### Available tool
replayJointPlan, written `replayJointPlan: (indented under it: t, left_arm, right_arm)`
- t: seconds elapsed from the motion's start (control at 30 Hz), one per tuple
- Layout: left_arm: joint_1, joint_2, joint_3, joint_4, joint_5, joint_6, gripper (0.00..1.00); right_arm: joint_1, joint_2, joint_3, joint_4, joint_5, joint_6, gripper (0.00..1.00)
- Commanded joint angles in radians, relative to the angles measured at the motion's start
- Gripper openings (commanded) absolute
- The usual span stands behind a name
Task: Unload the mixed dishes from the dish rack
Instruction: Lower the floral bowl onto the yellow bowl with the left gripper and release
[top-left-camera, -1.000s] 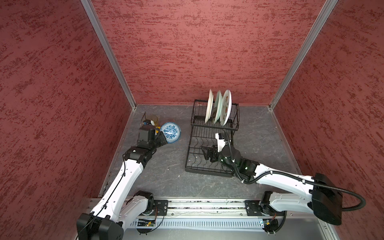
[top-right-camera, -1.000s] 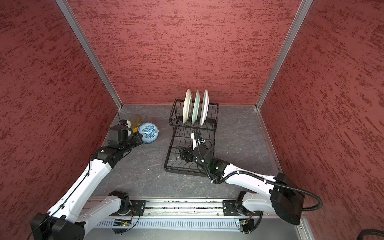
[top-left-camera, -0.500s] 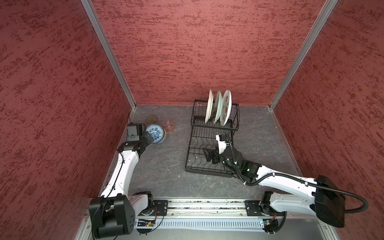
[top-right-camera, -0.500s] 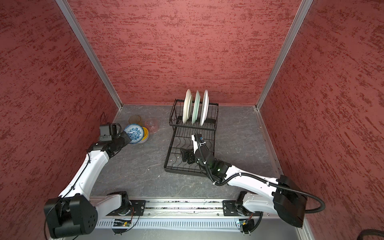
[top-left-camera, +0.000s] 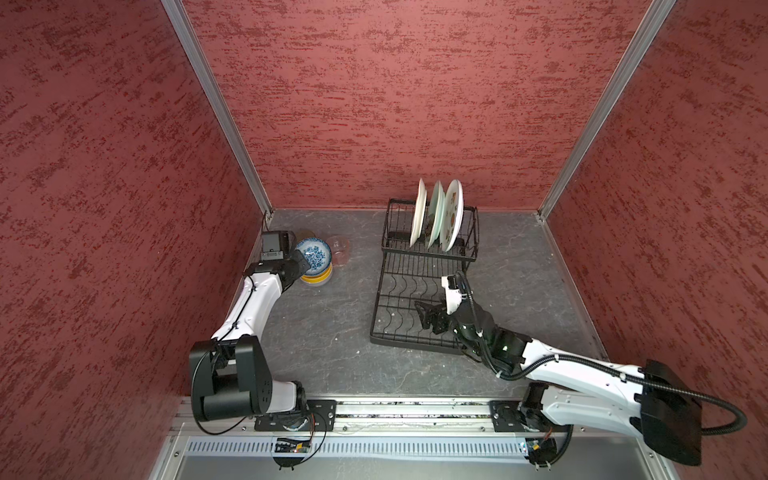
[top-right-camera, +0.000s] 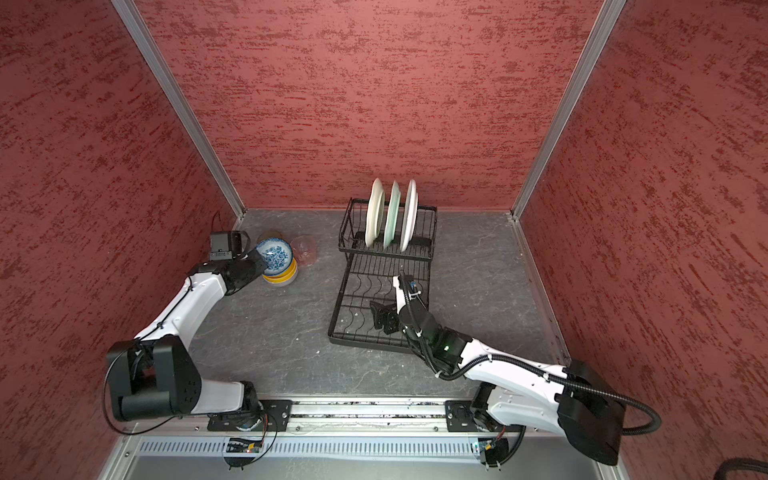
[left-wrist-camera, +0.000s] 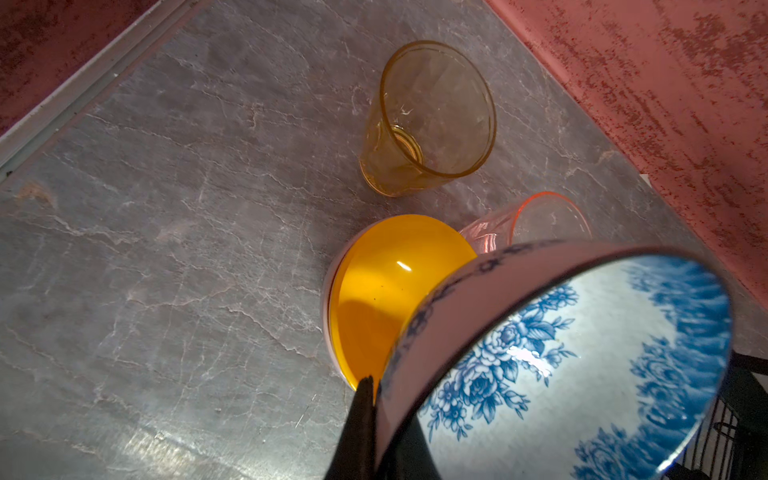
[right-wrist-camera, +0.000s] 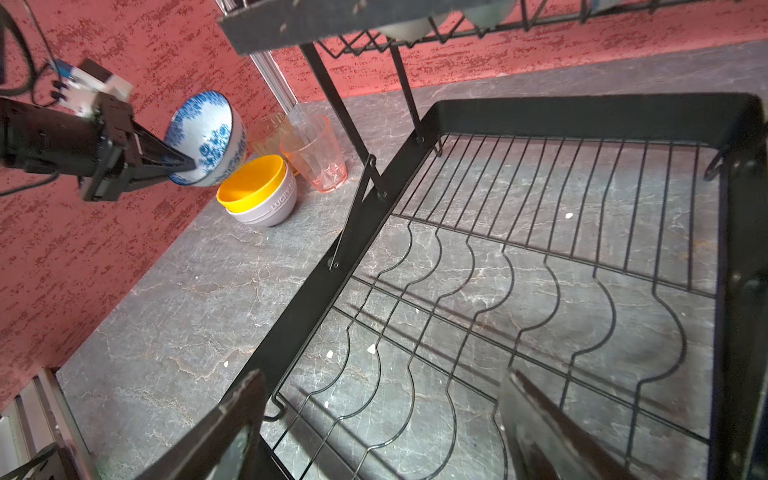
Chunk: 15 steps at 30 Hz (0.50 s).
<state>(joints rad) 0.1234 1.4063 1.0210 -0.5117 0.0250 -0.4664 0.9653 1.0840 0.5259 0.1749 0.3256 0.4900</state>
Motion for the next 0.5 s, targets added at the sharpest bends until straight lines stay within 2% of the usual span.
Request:
replayJointPlan:
  t: [0.0,0.33,0.47]
  left_arm:
    - [-0.001,0.017,0.039,0.043,-0.002,-0.005,0.00]
    - [-0.001,0.061,0.051,0.020,-0.058,0.024,0.00]
    - [-0.001,0.089,0.052,0.040,-0.049,0.031,0.00]
  right_arm:
    - [0.003,-0.023,-0.013,-0.005,0.043,0.012,0.89]
    - [0.003,-0.039,-0.029,-0.014,0.066,0.024,0.89]
    - [0.003,-0.036,-0.026,-0.022,0.066,0.028,0.89]
